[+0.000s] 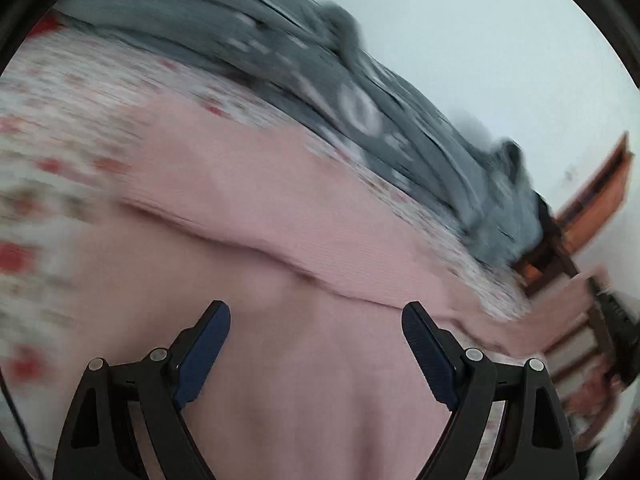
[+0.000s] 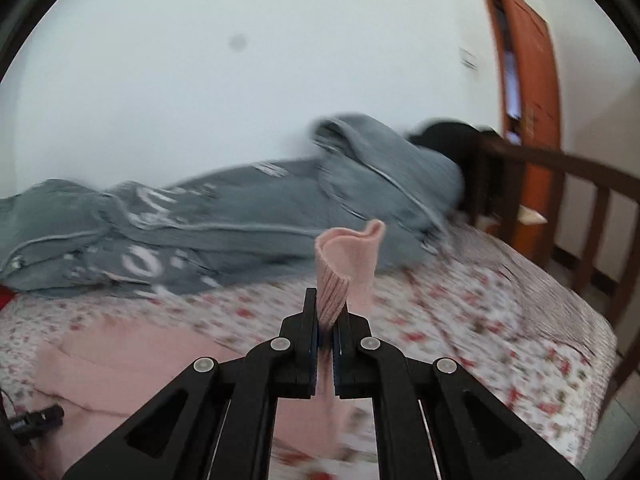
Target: Fold small clothes
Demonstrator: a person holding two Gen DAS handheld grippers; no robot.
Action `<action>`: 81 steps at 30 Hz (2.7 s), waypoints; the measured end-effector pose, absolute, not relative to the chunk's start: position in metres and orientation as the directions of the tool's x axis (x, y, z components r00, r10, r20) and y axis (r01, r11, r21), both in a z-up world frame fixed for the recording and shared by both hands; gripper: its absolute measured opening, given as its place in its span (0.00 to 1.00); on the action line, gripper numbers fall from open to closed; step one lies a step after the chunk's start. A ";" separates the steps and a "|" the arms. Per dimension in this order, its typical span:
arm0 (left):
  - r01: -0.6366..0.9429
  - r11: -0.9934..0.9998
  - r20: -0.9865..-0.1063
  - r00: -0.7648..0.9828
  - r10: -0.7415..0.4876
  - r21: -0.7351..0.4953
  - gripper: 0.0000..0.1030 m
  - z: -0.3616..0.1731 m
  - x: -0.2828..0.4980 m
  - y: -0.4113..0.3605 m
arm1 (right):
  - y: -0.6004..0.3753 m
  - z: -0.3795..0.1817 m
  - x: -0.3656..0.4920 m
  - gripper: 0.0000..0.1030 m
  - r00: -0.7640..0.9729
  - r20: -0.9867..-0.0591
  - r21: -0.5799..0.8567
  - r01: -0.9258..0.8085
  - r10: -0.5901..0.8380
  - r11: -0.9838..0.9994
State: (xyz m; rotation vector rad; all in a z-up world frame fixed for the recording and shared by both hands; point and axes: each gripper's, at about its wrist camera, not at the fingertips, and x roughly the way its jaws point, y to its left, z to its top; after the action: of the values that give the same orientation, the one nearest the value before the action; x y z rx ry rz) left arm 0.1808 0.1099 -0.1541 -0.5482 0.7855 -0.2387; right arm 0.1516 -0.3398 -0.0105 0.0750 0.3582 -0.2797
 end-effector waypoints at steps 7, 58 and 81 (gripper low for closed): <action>-0.217 0.907 -0.670 0.737 -0.090 -0.361 0.85 -0.162 0.153 0.225 | -0.196 0.011 0.196 0.05 0.944 -0.328 0.046 0.049 -0.032 0.998; -0.004 0.875 -0.668 0.648 -0.366 -0.484 0.69 -0.197 0.296 0.179 | -0.248 -0.173 0.319 0.68 0.566 -0.785 0.267 -0.060 0.253 0.962; -0.016 0.911 -0.722 0.616 -0.316 -0.412 0.37 -0.192 0.323 0.164 | -0.252 -0.167 0.350 0.45 0.591 -0.776 0.217 -0.074 0.218 0.973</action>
State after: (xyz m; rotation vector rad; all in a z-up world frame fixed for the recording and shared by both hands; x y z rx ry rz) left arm 0.3235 0.1640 -0.1922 -0.4021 0.8967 -0.1779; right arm 0.3505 -0.2521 -0.1667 0.1687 0.9238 0.1710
